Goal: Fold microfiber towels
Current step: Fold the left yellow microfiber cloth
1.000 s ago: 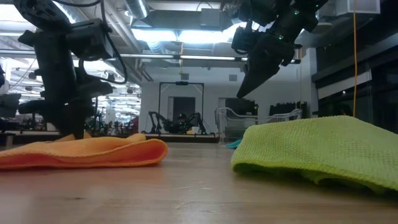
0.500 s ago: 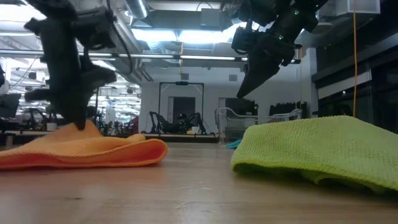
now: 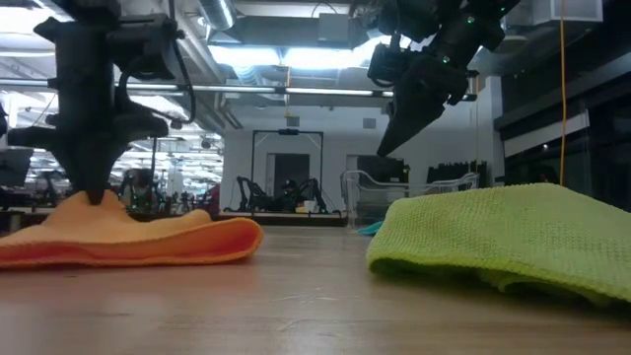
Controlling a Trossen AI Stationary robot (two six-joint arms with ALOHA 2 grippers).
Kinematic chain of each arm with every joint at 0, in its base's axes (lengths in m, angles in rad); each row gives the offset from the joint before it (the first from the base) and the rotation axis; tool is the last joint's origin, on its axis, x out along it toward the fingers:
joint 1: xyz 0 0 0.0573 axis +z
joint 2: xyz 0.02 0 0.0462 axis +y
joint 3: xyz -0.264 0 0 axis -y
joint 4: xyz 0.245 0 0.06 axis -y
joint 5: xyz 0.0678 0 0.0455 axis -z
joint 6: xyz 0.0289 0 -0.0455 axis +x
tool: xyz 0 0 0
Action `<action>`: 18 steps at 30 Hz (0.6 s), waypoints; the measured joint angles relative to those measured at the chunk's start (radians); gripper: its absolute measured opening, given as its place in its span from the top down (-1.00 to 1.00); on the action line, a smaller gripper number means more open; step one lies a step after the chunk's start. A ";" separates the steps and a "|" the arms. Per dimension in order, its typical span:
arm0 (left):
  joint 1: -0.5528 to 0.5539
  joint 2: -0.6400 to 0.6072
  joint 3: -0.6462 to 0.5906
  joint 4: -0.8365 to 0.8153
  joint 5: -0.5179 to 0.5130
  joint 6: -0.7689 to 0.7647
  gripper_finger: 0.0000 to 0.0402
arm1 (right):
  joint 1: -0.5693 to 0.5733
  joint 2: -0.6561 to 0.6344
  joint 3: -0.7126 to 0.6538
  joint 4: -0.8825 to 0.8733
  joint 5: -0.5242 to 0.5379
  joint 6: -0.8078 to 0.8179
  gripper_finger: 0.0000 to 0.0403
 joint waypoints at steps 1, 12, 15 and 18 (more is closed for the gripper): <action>-0.001 0.000 -0.004 0.000 0.001 -0.010 0.98 | 0.000 0.000 0.000 0.000 0.000 0.000 0.61; 0.005 0.000 -0.006 -0.027 -0.018 -0.026 0.57 | 0.000 0.000 0.000 -0.002 0.000 0.000 0.61; 0.005 0.000 -0.003 -0.048 -0.018 -0.024 0.46 | 0.000 0.000 0.000 -0.002 0.000 0.000 0.61; 0.015 -0.001 0.033 -0.149 -0.010 -0.010 0.41 | 0.000 0.000 0.000 0.002 0.000 0.000 0.61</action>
